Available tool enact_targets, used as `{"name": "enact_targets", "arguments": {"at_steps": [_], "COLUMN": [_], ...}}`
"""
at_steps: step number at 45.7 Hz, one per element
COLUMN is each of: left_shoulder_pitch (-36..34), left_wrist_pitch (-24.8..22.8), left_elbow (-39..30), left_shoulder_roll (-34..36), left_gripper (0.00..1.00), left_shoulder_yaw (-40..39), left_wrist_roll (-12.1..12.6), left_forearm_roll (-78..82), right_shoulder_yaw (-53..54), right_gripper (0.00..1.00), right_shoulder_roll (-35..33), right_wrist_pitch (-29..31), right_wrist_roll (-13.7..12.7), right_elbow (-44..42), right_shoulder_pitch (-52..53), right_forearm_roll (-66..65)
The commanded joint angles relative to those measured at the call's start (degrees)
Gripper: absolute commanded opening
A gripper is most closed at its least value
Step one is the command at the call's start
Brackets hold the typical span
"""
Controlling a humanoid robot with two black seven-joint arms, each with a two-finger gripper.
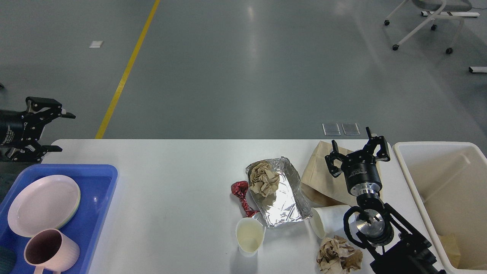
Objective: Tidy desktop
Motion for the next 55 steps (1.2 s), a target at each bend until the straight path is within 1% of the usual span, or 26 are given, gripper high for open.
{"name": "enact_targets", "arguments": {"at_steps": [1, 3, 7, 11, 14, 16, 17, 19, 22, 24, 28, 32, 34, 37, 42, 44, 46, 49, 53, 55], "left_shoulder_pitch": [9.36, 13.05, 20.61, 25.63, 28.0, 29.5, 30.81, 32.66, 36.35, 38.72, 41.1, 44.0, 46.02, 50.06, 56.65, 57.97, 59.2, 60.44, 60.53, 60.62], "left_wrist_pitch": [0.55, 0.55, 0.55, 1.69, 4.41, 7.39, 9.93, 12.93, 15.31, 15.49, 15.67, 15.76, 16.11, 17.33, 22.43, 23.31, 23.23, 23.23, 23.23, 23.14], "left_elbow": [0.12, 0.12, 0.21, 0.91, 1.27, 1.27, 1.27, 1.18, 0.48, 0.39, 0.39, -0.31, -2.94, -9.26, -19.55, -22.45, -24.48, -26.33, -26.42, -26.33], "left_shoulder_roll": [-1.71, -2.41, -5.05, -8.91, -12.69, -15.41, -17.17, -19.2, -22.36, -24.38, -27.55, -30.54, -31.68, -33.44, -38.0, -40.46, -42.93, -44.78, -44.34, -43.91], "left_gripper": [0.96, 0.96, 0.96, 0.96, 0.96, 0.96, 0.96, 0.96, 0.96, 0.96, 0.96, 0.96, 0.96, 0.96, 0.96, 0.96, 0.96, 0.96, 0.96, 0.96], "left_shoulder_yaw": [-15.51, -21.31, -35.28, -49.17, -57.26, -61.4, -64.37, -67.99, -73.09, -75.82, -80.65, -86.8, -90.4, -96.99, -108.77, -112.9, -115.89, -118.28, -118.46, -118.28], "left_wrist_roll": [-0.02, -0.11, -0.11, -0.02, -0.11, -0.11, -0.2, -0.72, -2.83, -4.23, -6.43, -7.67, -7.67, -7.67, -7.05, -6.79, -6.53, -6.26, -5.82, -6.08], "left_forearm_roll": [0.14, 0.05, 0.05, 0.13, 0.31, 0.4, 0.4, 0.31, 0.49, 0.58, 1.71, 3.91, 6.01, 11.45, 24.89, 30.17, 34.57, 38.1, 38.02, 38.02], "right_shoulder_yaw": [0.0, 0.0, 0.0, 0.0, 0.0, 0.0, 0.0, 0.0, 0.0, 0.0, 0.0, 0.0, 0.0, 0.0, 0.0, 0.0, 0.0, 0.0, 0.0, 0.0], "right_gripper": [1.0, 1.0, 1.0, 1.0, 1.0, 1.0, 1.0, 1.0, 1.0, 1.0, 1.0, 1.0, 1.0, 1.0, 1.0, 1.0, 1.0, 1.0, 1.0, 1.0], "right_shoulder_roll": [-0.04, 0.04, -0.04, 0.04, 0.04, 0.04, 0.04, 0.04, 0.04, 0.04, 0.04, 0.04, -0.04, 0.04, -0.04, 0.04, 0.04, 0.04, 0.04, -0.04], "right_wrist_pitch": [0.03, 0.03, -0.06, 0.03, 0.03, 0.03, 0.03, 0.03, -0.06, 0.03, 0.03, 0.03, 0.03, -0.06, 0.03, -0.06, 0.03, 0.03, 0.03, 0.03], "right_wrist_roll": [0.0, 0.0, 0.0, 0.0, 0.0, 0.0, 0.0, 0.0, 0.0, 0.0, 0.0, 0.0, 0.0, 0.0, 0.0, 0.0, 0.0, 0.0, 0.0, 0.0], "right_elbow": [0.01, 0.09, 0.01, 0.09, 0.09, 0.01, 0.09, 0.09, 0.01, 0.01, 0.01, 0.01, 0.01, 0.09, 0.01, 0.09, 0.01, 0.09, 0.09, 0.09], "right_shoulder_pitch": [-0.01, -0.01, -0.01, -0.01, -0.01, -0.01, -0.01, -0.01, -0.01, -0.01, -0.01, -0.01, -0.01, -0.01, -0.01, -0.01, -0.01, -0.01, -0.01, -0.01], "right_forearm_roll": [0.0, 0.0, 0.0, 0.0, 0.0, 0.0, 0.0, 0.0, 0.0, 0.0, 0.0, 0.0, 0.0, 0.0, 0.0, 0.0, 0.0, 0.0, 0.0, 0.0]}}
